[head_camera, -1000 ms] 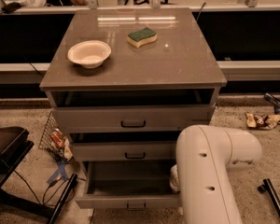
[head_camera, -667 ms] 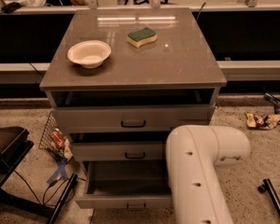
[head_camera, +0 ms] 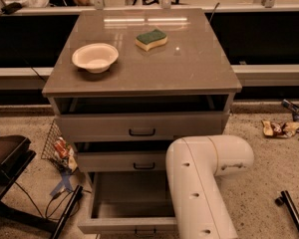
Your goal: Open bottom drawer
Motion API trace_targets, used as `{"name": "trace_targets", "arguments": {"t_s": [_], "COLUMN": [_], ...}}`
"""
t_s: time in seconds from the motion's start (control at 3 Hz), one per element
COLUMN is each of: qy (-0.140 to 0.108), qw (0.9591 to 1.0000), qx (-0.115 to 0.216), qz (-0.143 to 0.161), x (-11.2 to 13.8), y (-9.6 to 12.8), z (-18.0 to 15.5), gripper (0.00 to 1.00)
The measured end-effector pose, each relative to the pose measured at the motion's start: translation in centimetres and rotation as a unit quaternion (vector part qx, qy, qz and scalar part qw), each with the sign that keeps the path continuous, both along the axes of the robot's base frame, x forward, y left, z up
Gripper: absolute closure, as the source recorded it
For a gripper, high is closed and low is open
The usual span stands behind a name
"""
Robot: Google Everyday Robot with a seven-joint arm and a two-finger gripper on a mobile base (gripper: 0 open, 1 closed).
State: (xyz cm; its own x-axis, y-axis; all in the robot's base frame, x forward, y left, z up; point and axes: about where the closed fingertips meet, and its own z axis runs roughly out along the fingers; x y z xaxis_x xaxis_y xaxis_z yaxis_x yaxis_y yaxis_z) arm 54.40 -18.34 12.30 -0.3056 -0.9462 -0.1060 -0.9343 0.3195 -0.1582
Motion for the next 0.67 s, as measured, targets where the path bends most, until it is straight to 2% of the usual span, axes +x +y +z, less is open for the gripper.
{"name": "trace_targets", "arguments": {"t_s": [0.33, 0.67], "qy": [0.016, 0.046], "qw": [0.9998, 0.9982], "qx": [-0.003, 0.0], "qz": [-0.012, -0.039], "x": [-2.9, -9.4], "y": [0.0, 0.4], "z": [0.9, 4.9], "gripper": [1.0, 1.0]}}
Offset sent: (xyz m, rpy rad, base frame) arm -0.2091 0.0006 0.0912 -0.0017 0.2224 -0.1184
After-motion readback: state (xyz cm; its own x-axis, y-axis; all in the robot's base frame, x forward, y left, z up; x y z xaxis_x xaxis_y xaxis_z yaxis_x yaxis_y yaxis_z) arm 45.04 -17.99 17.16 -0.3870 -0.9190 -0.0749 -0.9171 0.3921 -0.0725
